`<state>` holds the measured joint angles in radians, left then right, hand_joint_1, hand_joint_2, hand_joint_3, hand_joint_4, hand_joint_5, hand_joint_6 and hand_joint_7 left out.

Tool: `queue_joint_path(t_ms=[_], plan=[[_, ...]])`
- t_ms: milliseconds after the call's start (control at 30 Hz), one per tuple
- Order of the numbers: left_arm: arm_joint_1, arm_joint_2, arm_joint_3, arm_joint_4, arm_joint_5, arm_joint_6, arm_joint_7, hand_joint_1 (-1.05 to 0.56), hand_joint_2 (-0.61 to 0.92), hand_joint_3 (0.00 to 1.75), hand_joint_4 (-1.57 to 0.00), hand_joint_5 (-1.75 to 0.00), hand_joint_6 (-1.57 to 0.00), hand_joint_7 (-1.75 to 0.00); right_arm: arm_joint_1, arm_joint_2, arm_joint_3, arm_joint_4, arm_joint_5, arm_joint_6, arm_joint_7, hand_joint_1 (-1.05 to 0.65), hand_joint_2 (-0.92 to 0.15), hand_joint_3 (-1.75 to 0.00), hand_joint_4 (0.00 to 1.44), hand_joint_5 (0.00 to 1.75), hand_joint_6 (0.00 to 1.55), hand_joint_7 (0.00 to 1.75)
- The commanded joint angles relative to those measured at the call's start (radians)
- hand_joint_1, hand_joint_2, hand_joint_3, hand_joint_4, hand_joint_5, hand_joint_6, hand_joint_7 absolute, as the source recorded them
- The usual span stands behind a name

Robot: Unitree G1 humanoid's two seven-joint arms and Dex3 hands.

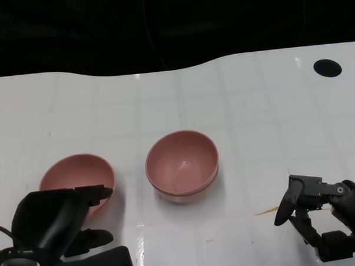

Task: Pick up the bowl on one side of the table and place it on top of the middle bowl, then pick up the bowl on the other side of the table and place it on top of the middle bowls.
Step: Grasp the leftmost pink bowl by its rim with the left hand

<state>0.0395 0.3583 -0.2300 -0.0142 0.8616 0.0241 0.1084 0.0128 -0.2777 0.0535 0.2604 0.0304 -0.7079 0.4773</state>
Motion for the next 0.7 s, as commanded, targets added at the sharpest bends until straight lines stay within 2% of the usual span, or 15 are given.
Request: queue_joint_path(t_ms=[33,700], plan=[[-0.008,0.022,0.001,0.006,-0.005,0.000,0.002,-0.66,0.88,0.00,-0.77,0.00,-0.80,0.00,0.004,-0.016,-0.004,-0.005,0.007,-0.001,-0.004,-0.17,-0.60,-1.06,0.88,1.75,0.68,1.71],[-0.015,0.056,0.017,0.024,-0.014,0.015,0.004,-0.66,0.90,0.00,-0.75,0.00,-0.81,0.00,0.001,-0.014,-0.002,-0.008,0.011,0.001,-0.001,-0.17,-0.59,-1.08,0.88,1.75,0.68,1.71]])
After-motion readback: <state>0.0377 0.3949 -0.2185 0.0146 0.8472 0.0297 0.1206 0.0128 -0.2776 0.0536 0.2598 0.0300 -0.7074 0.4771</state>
